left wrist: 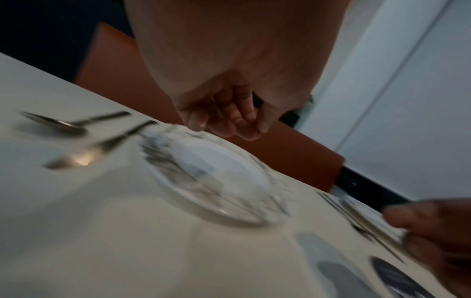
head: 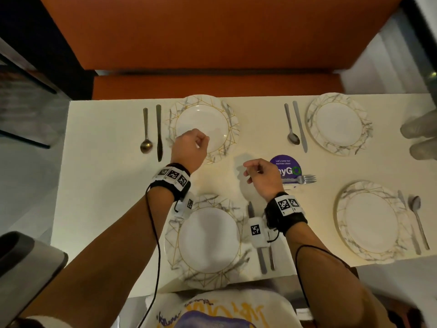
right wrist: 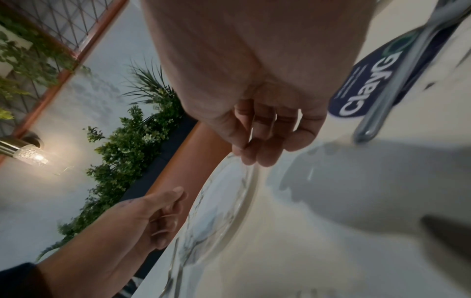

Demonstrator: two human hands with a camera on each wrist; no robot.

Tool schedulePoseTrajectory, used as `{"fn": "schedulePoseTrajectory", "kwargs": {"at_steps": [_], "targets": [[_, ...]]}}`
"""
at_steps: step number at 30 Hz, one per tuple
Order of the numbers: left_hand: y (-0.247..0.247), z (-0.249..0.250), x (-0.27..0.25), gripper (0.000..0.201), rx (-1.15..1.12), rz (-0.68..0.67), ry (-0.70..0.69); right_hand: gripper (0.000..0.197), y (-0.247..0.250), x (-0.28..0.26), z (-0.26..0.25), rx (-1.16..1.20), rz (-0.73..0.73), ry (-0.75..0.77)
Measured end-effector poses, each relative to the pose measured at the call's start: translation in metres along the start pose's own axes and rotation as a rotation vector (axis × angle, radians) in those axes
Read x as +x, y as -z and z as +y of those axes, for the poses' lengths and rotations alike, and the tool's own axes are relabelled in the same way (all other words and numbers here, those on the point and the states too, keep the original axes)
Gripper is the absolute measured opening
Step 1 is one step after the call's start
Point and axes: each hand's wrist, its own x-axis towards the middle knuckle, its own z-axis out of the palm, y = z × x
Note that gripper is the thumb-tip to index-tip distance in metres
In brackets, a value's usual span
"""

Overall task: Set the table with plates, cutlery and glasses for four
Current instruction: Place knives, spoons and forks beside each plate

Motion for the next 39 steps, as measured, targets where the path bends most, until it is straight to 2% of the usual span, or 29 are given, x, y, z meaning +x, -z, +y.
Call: {"fn": "schedulePoseTrajectory", "kwargs": {"at_steps": [5,10,13,15,17,23,26,28,31,34,37,39], "targets": [[-0.070,0.053,-0.026,0.011,-0.034,-0.157,-0.027,0.017,0.059,0.007,0.036,-0.179,0.093,0.015],[-0.136,0.087,-0.049,0.006,0.035,-0.327,-0.035,0.013,0.117,0.017,0.065,-0.342,0.200,0.052],[-0.169,0.101,-0.058,0.011,0.097,-0.372,-0.020,0.028,0.144,0.029,0.085,-0.420,0.234,0.043],[-0.186,0.107,-0.061,0.019,0.145,-0.388,-0.013,0.041,0.157,0.037,0.094,-0.439,0.201,0.003],[-0.200,0.113,-0.065,0.025,0.248,-0.403,-0.010,0.044,0.166,0.045,0.099,-0.437,0.128,-0.037],[-0.217,0.122,-0.074,0.020,0.390,-0.347,0.035,0.019,0.179,0.058,0.106,-0.473,-0.025,-0.071],[-0.215,0.126,-0.075,0.018,0.398,-0.346,0.060,0.019,0.186,0.059,0.103,-0.453,-0.067,-0.047],[-0.212,0.131,-0.076,0.016,0.348,-0.366,0.086,0.017,0.191,0.059,0.097,-0.374,-0.065,-0.033],[-0.209,0.143,-0.075,0.011,0.153,-0.376,0.152,0.009,0.197,0.062,0.087,-0.224,-0.034,0.011],[-0.208,0.158,-0.074,0.019,-0.003,-0.332,0.218,0.016,0.199,0.066,0.074,-0.083,-0.008,0.073],[-0.207,0.172,-0.075,0.014,-0.234,-0.312,0.294,0.004,0.202,0.065,0.058,0.148,-0.016,0.057],[-0.203,0.179,-0.076,0.013,-0.401,-0.289,0.361,0.015,0.204,0.063,0.049,0.315,-0.076,0.017]]}}
